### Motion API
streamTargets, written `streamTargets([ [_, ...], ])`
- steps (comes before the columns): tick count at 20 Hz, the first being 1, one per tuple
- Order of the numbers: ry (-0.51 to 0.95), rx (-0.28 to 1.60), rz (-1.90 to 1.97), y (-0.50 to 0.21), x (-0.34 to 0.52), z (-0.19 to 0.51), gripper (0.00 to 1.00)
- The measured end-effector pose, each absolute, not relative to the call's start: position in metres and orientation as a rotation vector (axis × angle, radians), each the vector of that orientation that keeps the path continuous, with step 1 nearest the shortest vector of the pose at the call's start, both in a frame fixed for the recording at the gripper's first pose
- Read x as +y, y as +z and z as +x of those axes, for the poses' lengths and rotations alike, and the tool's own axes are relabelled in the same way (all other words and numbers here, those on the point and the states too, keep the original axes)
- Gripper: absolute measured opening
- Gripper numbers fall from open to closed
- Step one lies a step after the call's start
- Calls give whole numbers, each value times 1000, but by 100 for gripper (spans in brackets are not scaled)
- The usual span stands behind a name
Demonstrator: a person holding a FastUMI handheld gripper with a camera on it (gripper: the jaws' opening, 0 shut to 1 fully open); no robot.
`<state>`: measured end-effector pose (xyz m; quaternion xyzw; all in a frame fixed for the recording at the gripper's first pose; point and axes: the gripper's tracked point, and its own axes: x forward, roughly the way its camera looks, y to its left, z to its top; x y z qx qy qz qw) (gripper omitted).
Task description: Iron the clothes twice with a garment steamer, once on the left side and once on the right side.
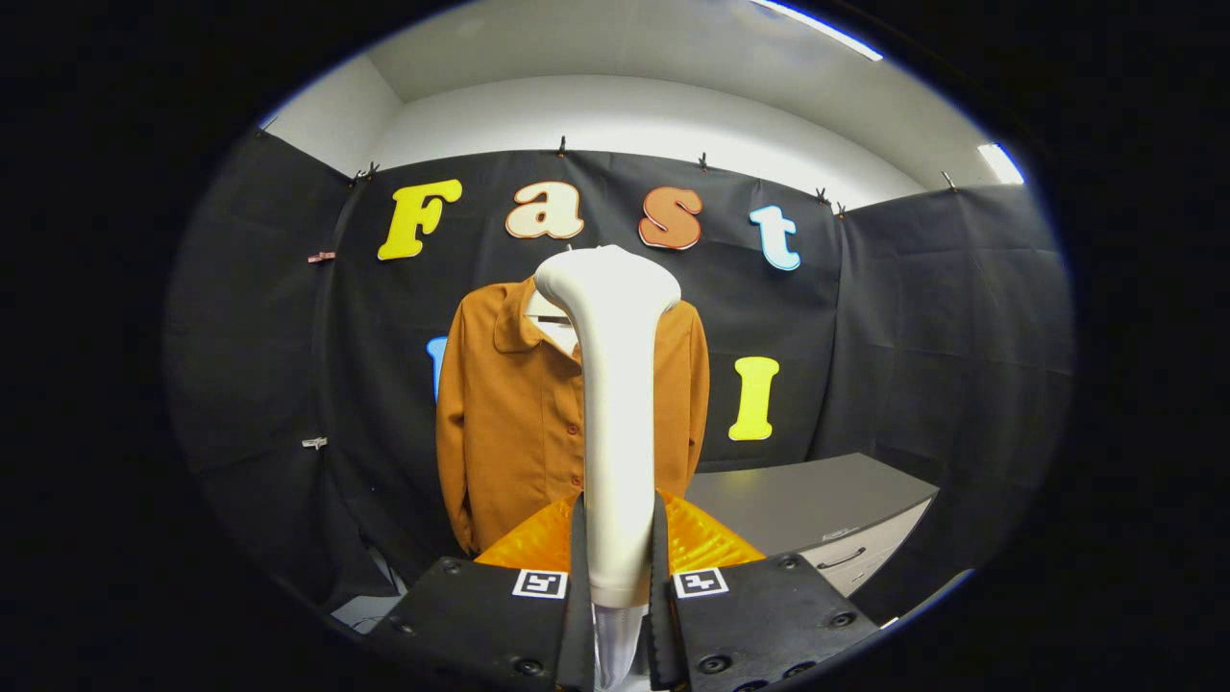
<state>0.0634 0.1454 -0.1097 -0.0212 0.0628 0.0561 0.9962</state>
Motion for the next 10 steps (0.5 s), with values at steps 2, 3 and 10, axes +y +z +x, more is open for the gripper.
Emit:
streamTargets([
  [2,120,124,-42,-106,140,64,25],
  [3,130,127,-35,-106,138,65,25],
  [10,136,138,-21,-99,117,73,25],
])
